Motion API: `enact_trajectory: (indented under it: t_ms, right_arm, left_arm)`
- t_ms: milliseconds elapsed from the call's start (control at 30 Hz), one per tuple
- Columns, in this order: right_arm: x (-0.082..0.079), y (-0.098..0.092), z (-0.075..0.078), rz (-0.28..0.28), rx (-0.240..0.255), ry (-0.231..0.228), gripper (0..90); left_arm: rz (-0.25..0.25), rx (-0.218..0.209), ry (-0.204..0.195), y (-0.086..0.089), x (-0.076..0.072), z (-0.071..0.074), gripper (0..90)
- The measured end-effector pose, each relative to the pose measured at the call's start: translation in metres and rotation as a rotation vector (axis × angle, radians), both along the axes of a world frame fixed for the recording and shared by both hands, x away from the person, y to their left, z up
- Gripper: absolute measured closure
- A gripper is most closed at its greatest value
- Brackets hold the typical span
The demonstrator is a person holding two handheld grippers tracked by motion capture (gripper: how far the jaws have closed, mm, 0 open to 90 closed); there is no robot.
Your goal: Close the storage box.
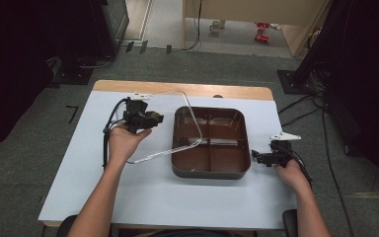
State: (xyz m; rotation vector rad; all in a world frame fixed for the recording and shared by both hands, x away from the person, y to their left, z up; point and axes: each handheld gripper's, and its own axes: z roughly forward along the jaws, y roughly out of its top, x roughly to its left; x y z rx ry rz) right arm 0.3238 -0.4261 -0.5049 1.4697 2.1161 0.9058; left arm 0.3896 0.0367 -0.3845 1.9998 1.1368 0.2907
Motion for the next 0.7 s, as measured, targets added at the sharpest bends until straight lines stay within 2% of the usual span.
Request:
enact_trajectory:
  t_ms: [67, 233, 467, 600, 700]
  right_arm:
    - [0.0, 0.0, 0.0, 0.0, 0.0, 0.0, 3.1]
    - [0.0, 0.0, 0.0, 0.0, 0.0, -0.001, 3.1]
    - [0.0, 0.0, 0.0, -0.001, 0.001, 0.001, 3.1]
    - [0.0, 0.0, 0.0, -0.001, 0.001, 0.001, 3.1]
    - [0.0, 0.0, 0.0, -0.002, 0.001, 0.001, 3.1]
  left_arm:
    - [-0.023, 0.012, -0.004, -0.01, -0.001, -0.004, 59.5]
    - [-0.054, 0.018, 0.009, -0.02, -0.002, -0.008, 59.5]
    - [-0.107, 0.006, 0.014, -0.041, -0.006, -0.01, 59.4]
    - [-0.127, 0.023, 0.014, -0.051, -0.007, -0.012, 59.4]
    - [-0.16, 0.039, 0.013, -0.066, -0.008, -0.015, 59.5]
